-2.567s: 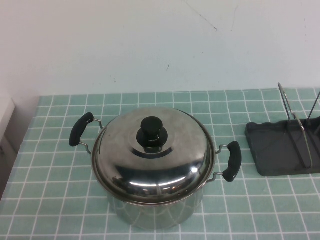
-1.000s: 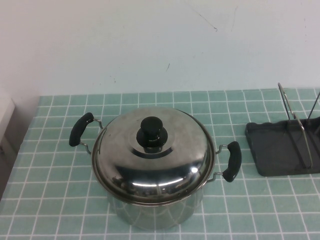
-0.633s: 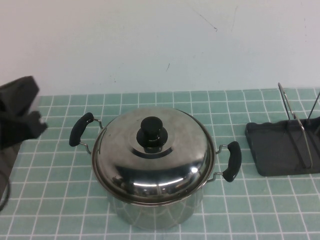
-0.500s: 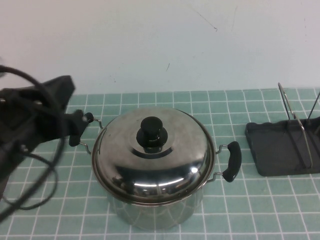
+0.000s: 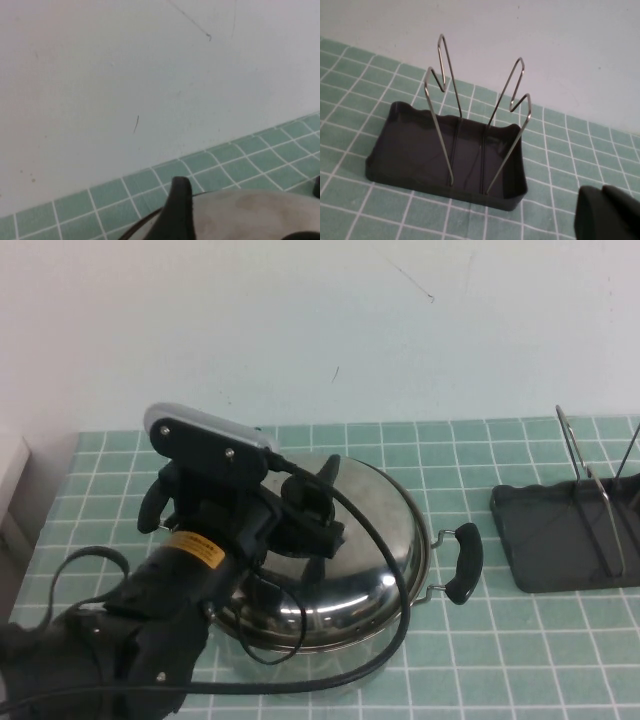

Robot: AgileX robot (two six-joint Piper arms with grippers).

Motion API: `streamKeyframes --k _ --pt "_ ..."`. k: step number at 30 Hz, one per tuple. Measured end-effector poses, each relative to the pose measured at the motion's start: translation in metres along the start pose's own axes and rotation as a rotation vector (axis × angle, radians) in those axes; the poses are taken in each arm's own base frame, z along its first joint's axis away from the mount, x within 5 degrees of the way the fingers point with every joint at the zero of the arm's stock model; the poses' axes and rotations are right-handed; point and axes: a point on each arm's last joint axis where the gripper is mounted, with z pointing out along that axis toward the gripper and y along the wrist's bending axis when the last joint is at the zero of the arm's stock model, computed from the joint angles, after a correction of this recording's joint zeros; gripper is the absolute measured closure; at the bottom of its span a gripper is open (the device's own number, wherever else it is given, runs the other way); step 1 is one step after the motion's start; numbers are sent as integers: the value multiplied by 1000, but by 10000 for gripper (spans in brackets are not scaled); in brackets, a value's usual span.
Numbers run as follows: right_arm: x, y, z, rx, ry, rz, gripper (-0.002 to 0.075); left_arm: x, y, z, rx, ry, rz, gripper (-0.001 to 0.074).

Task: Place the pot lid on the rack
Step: Open the pot, then hand over the pot lid

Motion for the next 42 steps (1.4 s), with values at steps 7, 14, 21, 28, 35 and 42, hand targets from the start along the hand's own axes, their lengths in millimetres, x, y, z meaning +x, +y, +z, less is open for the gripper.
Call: streamKeyframes --k 7,14,21,28,35,42 --pt "0 0 0 -1 3 1 729 28 1 16 -33 68 -9 110" --pt "0 0 0 -1 3 -1 729 25 -6 19 30 -23 93 420" --pt "-4 0 1 -5 -36 46 729 8 -5 17 15 -213 61 423" --pt "-33 9 -14 -192 -105 258 729 -26 -9 -1 115 -375 -164 423" --pt "-84 38 -50 -739 -310 420 728 -59 -32 -22 408 -504 -157 423" --pt "-95 40 -44 -876 -275 636 439 -92 -60 -28 584 -581 -248 423"
